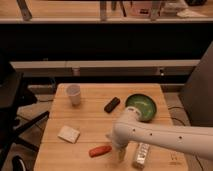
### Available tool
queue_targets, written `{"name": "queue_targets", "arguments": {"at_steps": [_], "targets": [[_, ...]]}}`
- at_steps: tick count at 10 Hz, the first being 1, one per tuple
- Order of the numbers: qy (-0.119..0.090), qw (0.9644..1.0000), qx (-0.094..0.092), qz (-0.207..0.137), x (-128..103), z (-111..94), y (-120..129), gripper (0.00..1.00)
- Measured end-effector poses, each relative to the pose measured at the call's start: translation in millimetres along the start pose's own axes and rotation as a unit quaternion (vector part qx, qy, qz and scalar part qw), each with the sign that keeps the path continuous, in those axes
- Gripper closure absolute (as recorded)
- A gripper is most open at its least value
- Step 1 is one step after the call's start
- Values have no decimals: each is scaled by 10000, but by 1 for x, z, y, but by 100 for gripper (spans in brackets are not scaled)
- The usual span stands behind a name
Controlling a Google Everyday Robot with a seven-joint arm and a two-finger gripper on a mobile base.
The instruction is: Drag the pepper across the table
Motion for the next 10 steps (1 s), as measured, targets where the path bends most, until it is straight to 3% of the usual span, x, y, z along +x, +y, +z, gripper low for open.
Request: {"name": "queue_targets", "arguments": {"at_steps": [10], "targets": [[-88, 9997, -148, -183, -8, 28, -1, 21]]}}
